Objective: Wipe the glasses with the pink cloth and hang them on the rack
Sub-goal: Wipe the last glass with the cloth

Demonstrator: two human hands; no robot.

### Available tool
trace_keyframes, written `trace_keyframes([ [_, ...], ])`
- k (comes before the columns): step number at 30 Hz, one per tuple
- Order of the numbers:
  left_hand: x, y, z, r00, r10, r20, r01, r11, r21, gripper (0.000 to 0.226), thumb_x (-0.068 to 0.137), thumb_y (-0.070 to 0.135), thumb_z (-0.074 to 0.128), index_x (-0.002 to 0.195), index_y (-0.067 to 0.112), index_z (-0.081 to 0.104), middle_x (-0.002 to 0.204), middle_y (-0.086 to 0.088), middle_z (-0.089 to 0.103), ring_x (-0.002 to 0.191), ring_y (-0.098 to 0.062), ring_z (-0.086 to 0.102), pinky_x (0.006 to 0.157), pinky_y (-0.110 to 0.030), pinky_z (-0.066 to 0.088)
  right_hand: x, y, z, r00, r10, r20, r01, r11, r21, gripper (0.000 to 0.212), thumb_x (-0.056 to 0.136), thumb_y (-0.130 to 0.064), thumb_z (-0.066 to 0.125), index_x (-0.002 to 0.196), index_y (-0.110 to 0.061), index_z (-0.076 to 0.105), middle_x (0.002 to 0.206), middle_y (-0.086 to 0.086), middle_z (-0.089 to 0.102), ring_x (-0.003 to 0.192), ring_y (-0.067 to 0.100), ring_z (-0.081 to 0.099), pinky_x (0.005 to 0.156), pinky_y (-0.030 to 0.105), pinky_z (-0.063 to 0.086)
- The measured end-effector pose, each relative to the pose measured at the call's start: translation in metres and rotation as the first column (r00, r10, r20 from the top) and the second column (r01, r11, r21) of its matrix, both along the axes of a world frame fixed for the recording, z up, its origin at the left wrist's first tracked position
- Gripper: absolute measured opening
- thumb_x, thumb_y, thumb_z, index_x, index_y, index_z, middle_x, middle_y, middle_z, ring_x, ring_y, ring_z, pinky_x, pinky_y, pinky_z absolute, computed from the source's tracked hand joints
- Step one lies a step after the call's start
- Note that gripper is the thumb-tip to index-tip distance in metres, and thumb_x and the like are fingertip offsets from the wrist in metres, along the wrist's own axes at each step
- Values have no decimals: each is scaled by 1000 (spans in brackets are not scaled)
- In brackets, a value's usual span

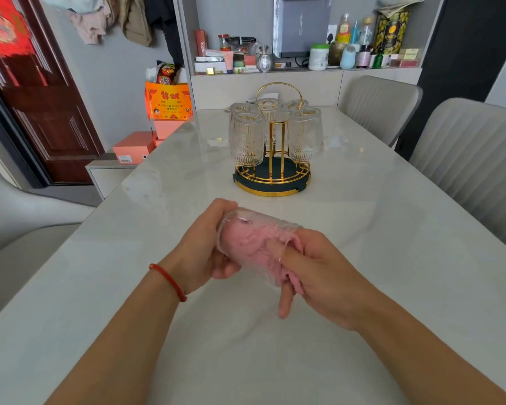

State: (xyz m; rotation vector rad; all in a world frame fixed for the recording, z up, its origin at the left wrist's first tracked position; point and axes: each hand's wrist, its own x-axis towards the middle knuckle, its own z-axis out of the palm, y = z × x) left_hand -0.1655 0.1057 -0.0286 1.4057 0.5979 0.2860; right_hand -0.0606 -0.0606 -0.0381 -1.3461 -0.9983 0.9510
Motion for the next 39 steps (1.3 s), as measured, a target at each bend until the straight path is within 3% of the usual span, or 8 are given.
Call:
trace_keyframes([
  [8, 6, -3, -4, 981, 162, -103, -165, 986, -22, 40, 95, 49, 52, 104, 10, 56, 55, -9, 46, 34, -20, 34, 40, -16, 22, -7, -5, 13, 966, 66, 251, -47, 996, -82, 30, 107, -10, 43, 82, 7, 42, 61, -3, 38, 47, 16, 61, 56, 50, 61],
  [13, 16, -17, -5, 935, 351, 60, -353, 935, 42, 39, 99, 44, 47, 91, 17, 74, 69, -10, 49, 44, -18, 40, 44, -19, 30, -13, 9, -7, 946, -226, -234, 232, 973, -2, 45, 106, -19, 49, 68, 5, 52, 49, 11, 33, 33, 16, 50, 42, 27, 45],
  [19, 11, -23, -5, 919, 212, 332, -321, 891, 319, 45, 85, 57, 39, 89, 30, 75, 94, -27, 62, 74, -30, 58, 53, -34, 44, -11, 14, -7, 636, -5, -772, 123, 988, 95, 34, 81, -14, 73, 110, 2, 72, 94, 17, 50, 57, 8, 44, 30, 12, 36],
  [25, -2, 3, 2, 995, -77, 57, 73, 995, 66, 57, 99, 48, 33, 118, 15, 75, 101, -25, 53, 40, -20, 33, 41, -18, 22, -9, -1, 12, 994, -107, -33, 109, 993, 48, 31, 106, -10, 46, 83, -6, 66, 44, -3, 46, 38, 10, 49, 48, 43, 57],
  [28, 3, 1, -3, 997, 80, 8, -80, 990, 120, 53, 103, 48, 39, 104, 14, 80, 91, -21, 55, 38, -19, 29, 42, -17, 22, -20, -1, 12, 992, -36, 125, 27, 997, 70, 45, 108, -8, 41, 81, -30, 68, 41, -19, 50, 41, 6, 54, 57, 33, 60],
  [31, 10, -10, -6, 966, 201, 160, -236, 941, 244, 46, 101, 38, 42, 90, 18, 81, 72, -17, 50, 42, -17, 32, 45, -19, 25, -20, 7, -5, 955, -143, -260, 153, 988, 19, 40, 106, -25, 50, 70, -10, 60, 45, -1, 44, 31, 12, 45, 47, 23, 49],
  [36, 9, -16, -2, 912, 47, 408, -243, 862, 444, 51, 91, 49, 35, 99, 22, 78, 76, -37, 54, 55, -51, 41, 36, -38, 30, -16, 10, -9, 515, 89, -853, 105, 981, 166, 36, 87, -10, 58, 119, 5, 64, 97, 17, 67, 44, 7, 58, 25, 10, 29],
  [39, 8, -10, 1, 941, 23, 338, -165, 902, 399, 52, 93, 49, 33, 108, 25, 77, 81, -41, 48, 54, -40, 39, 42, -32, 28, -10, 10, -7, 731, 11, -682, 96, 988, 120, 33, 96, -17, 55, 116, 7, 67, 86, 21, 52, 34, 9, 45, 24, 16, 28],
])
